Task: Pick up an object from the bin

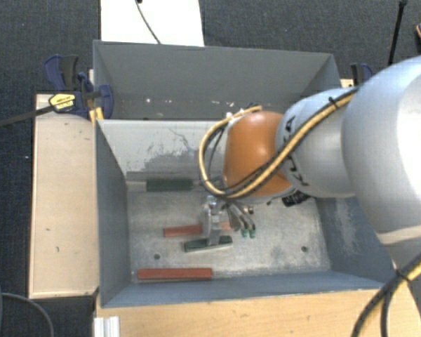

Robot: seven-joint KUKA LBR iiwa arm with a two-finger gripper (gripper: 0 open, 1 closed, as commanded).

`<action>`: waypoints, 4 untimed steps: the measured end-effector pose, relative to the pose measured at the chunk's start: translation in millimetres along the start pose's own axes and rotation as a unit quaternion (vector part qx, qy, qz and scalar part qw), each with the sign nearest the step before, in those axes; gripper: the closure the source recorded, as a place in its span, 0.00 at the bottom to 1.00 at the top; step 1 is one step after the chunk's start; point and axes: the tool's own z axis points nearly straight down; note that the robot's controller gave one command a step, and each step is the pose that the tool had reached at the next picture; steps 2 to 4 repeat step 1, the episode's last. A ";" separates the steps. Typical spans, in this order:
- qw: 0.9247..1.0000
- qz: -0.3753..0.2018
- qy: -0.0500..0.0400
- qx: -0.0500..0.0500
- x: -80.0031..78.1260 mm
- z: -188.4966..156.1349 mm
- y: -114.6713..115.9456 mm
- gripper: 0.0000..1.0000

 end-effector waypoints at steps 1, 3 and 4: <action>1.000 -0.003 -0.003 0.000 26.4 -236.1 -19.5 1.00; 1.000 -0.003 -0.003 0.000 26.4 -236.1 -19.5 1.00; 1.000 -0.003 -0.003 0.000 26.4 -236.1 -19.5 1.00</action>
Offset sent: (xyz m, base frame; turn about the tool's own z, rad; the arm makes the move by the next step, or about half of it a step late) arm -0.0289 -0.0210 0.2311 -0.0115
